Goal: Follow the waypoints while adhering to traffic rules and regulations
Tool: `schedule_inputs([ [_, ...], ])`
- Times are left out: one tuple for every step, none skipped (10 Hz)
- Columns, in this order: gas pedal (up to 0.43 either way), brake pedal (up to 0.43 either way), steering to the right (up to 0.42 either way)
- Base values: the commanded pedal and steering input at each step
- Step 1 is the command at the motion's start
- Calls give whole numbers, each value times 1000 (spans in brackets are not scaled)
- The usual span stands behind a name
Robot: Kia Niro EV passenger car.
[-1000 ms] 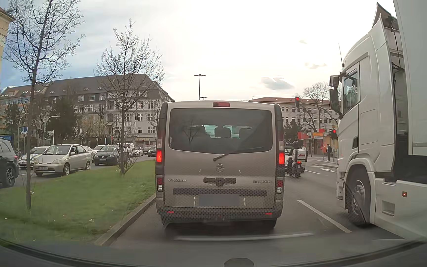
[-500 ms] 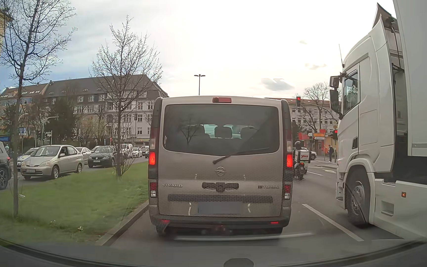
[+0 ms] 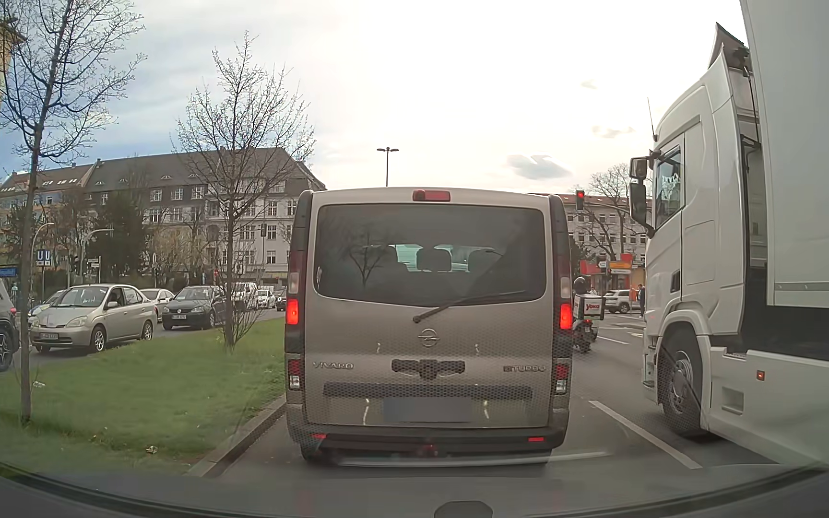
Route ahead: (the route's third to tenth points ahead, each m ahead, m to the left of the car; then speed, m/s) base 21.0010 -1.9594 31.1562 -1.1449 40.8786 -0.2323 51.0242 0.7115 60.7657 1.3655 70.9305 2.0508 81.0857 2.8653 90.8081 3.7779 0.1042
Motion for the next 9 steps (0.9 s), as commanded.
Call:
schedule_inputs([
  [0, 274, -3],
  [0, 274, -3],
  [0, 280, -3],
  [0, 287, -3],
  [0, 293, -3],
  [0, 293, -3],
  [0, 293, -3],
  [0, 293, -3],
  [0, 293, -3],
])
